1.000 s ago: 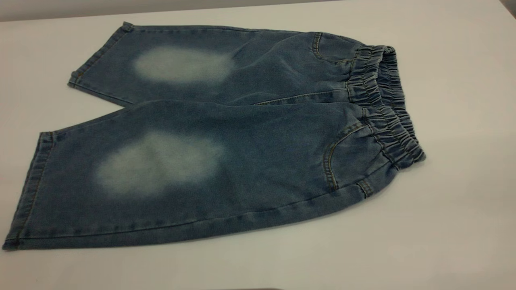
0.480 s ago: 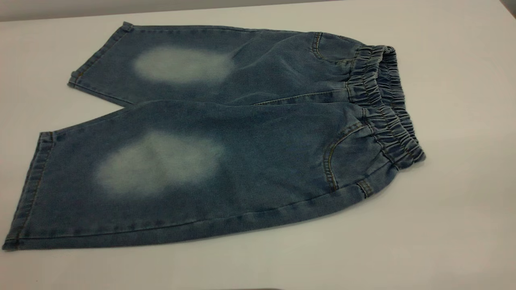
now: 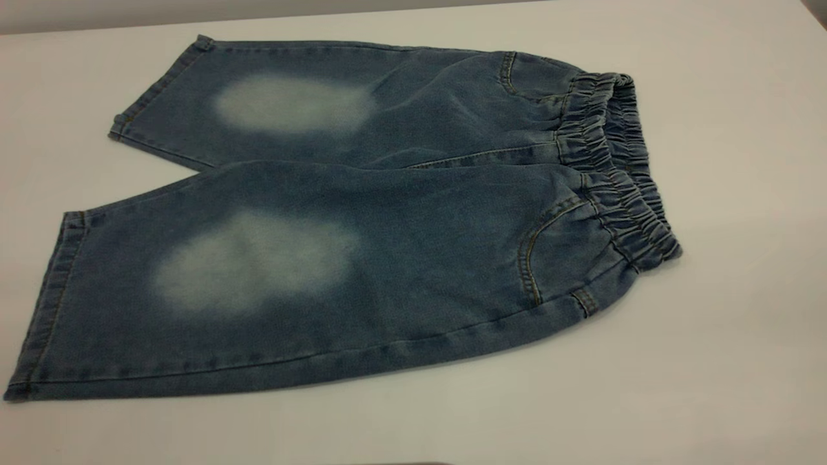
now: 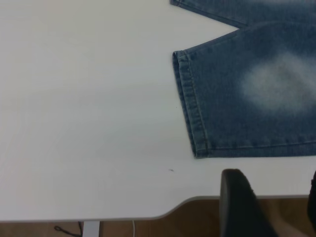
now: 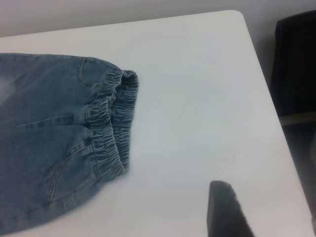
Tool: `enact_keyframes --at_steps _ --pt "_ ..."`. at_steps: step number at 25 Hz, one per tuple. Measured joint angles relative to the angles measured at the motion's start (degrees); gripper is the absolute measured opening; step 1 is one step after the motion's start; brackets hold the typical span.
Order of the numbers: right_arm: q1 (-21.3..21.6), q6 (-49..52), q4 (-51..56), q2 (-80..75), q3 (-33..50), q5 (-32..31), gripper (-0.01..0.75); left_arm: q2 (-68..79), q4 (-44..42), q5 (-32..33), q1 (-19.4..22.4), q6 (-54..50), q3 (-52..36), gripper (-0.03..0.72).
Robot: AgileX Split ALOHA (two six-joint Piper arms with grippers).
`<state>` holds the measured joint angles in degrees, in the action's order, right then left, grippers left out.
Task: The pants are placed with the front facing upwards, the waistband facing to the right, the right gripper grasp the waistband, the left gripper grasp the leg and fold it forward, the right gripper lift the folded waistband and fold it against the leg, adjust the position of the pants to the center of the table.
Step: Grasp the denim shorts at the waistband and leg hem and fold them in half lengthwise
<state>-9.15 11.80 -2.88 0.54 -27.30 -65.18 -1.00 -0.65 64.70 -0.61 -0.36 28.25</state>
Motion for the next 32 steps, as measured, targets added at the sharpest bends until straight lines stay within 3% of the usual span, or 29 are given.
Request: enact_keyframes --at_steps 24,26,32 --pt "0.0 -0.82 0.39 -0.82 -0.16 0.37 0.346 0.55 -0.06 -0.07 0.0 1.84 1.38 0.3" --pt "0.0 -1.55 0.81 -2.66 -0.65 2.19 0.349 3.76 -0.06 -0.37 0.0 3.99 3.69 0.3" --pt "0.0 -8.54 9.16 -15.62 -1.2 16.33 0.354 20.36 3.63 -5.04 0.0 6.69 12.31 0.3"
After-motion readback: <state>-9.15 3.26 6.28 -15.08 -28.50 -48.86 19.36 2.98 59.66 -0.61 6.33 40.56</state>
